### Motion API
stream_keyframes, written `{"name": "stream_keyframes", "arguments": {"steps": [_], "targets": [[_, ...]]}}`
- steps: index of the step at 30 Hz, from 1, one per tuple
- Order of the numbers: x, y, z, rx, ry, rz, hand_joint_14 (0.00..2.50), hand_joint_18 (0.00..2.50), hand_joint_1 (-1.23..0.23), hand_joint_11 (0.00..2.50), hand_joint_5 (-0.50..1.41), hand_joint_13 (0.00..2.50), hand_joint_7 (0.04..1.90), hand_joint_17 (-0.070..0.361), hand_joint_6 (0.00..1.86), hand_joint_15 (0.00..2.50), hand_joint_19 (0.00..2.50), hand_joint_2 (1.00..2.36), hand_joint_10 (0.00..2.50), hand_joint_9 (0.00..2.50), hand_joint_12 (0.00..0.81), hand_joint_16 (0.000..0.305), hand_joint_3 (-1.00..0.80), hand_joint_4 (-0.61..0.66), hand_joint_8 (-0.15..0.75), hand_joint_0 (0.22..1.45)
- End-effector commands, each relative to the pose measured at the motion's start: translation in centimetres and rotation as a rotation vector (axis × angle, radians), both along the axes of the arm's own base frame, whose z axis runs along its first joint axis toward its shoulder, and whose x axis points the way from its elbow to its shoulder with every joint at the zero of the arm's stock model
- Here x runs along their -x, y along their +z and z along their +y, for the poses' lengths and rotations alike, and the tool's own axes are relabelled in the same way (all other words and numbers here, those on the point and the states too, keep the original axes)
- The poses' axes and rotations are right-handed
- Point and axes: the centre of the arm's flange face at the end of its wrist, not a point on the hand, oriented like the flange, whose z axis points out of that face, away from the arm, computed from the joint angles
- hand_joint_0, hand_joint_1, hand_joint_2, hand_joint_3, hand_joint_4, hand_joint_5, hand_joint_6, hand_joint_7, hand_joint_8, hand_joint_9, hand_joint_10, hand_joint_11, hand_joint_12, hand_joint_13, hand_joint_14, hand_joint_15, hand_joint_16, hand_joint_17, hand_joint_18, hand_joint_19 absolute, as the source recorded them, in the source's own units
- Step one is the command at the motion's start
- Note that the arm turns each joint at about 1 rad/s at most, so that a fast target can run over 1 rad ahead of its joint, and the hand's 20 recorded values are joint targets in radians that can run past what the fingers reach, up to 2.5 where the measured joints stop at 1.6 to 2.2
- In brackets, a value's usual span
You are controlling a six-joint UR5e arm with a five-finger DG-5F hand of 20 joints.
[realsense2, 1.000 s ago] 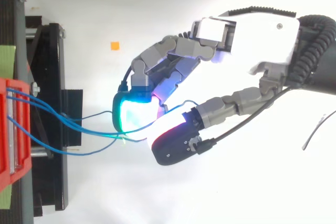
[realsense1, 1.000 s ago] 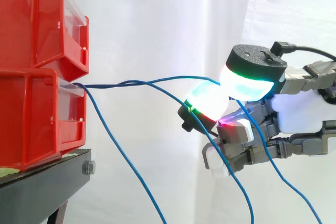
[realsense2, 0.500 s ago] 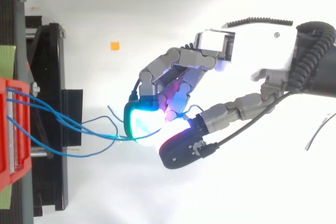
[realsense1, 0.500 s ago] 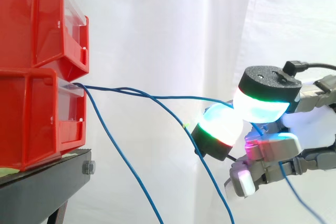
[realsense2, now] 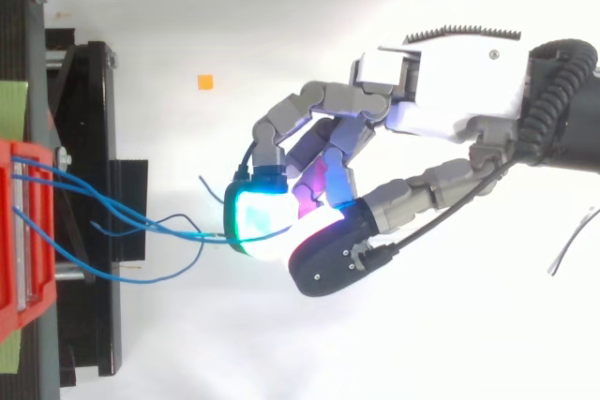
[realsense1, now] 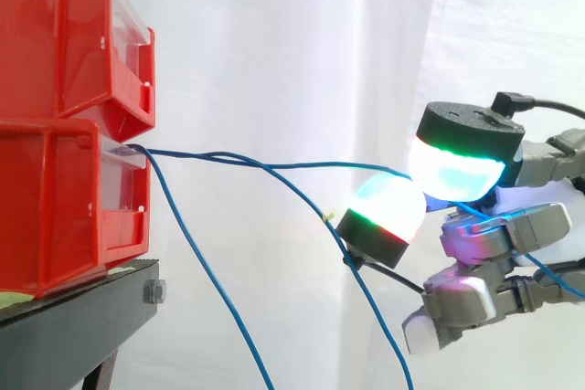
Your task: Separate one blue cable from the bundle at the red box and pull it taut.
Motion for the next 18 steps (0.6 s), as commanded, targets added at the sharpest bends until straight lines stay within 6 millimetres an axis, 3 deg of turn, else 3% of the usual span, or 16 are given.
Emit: {"name": "stream_keyframes", "arguments": {"steps": [1, 7, 18], "targets": [[0.02, -0.05, -0.08, -0.002, 0.008, 0.002, 0.02, 0.43, -0.72, 1.25, -0.14, 1.01, 0.95, 0.014, 0.89, 1.17, 0.57, 1.01, 0.84, 1.07, 0.175, 0.006, -0.29, -0.02, 0.137, 0.63], [0.08, -0.02, -0.16, -0.003, 0.009, 0.002, 0.01, 0.47, -0.72, 1.24, -0.14, 1.05, 0.96, 0.018, 0.89, 1.26, 0.61, 1.01, 0.96, 1.05, 0.173, 0.008, -0.29, -0.01, 0.143, 0.63], [0.18, -0.07, 0.01, 0.002, 0.028, 0.015, 0.02, 0.47, -0.68, 1.24, -0.14, 1.05, 0.95, 0.019, 0.9, 1.26, 0.62, 1.01, 0.95, 1.05, 0.18, 0.008, -0.35, 0.01, 0.158, 0.63]]}}
